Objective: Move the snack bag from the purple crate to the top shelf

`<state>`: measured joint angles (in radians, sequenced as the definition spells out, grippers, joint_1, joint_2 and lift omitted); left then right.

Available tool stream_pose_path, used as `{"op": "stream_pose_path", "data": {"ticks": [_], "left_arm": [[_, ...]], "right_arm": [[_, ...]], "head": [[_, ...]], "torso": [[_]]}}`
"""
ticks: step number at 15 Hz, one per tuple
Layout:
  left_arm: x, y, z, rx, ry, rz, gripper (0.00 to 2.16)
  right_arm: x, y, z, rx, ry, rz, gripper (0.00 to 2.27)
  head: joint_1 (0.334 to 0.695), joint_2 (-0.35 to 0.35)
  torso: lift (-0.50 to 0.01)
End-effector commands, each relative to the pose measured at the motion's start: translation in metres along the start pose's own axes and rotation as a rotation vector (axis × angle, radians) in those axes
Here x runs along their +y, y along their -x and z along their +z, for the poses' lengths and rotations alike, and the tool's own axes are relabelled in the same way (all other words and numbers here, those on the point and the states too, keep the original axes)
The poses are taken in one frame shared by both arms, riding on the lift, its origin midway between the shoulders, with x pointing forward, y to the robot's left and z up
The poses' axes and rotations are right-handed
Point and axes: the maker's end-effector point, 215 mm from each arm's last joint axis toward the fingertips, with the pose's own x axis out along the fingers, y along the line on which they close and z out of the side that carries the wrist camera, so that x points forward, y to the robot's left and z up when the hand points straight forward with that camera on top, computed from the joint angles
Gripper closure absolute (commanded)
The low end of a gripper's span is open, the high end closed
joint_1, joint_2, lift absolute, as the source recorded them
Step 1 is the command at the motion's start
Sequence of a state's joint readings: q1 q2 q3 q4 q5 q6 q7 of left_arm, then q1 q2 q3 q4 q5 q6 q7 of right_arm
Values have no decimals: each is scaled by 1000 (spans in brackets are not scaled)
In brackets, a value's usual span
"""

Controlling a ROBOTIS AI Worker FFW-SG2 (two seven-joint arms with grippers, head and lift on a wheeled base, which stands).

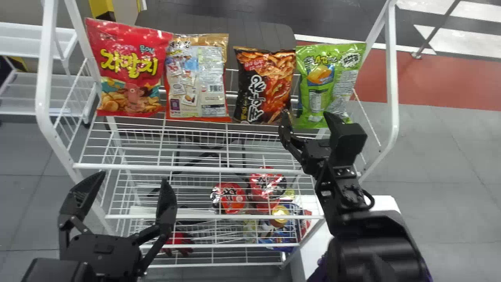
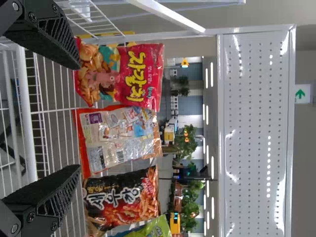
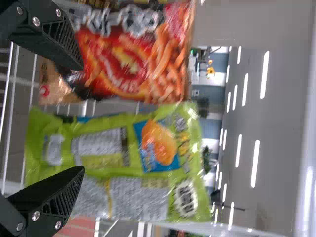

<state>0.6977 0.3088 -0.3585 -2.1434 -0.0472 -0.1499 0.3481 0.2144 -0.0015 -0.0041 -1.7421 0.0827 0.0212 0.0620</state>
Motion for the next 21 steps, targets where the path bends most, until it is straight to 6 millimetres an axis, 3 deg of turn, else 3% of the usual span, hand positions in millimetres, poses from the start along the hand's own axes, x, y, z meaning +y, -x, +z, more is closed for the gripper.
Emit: {"op": "stream_pose_path", "data": {"ticks": [1,4,7,9,11,14,18,21], "left_arm": [[13,-3,16,-48,14,26,103],[41,-13,28,-56,41,55,103],[68,-24,24,-15,49,79,117],[90,-29,20,21,34,121,117],[116,-21,13,37,30,190,120],[125,-21,7,29,10,212,120],[126,-21,2,36,8,211,120],[115,-22,-1,44,16,177,124]], "right_arm": [[36,45,28,-33,-24,56,124],[60,100,38,-23,-56,98,124],[74,153,39,-6,-99,144,127],[83,175,49,-28,-121,166,127],[95,185,49,-14,-116,223,127],[94,200,40,38,-108,254,130],[83,198,24,89,-96,239,130],[76,194,13,124,-100,228,134]], "head": [[695,-129],[695,-54],[695,-2],[695,47],[695,80],[695,170],[695,178],[695,166]], "torso": [[0],[0],[0],[0],[0],[0],[0],[0]]}}
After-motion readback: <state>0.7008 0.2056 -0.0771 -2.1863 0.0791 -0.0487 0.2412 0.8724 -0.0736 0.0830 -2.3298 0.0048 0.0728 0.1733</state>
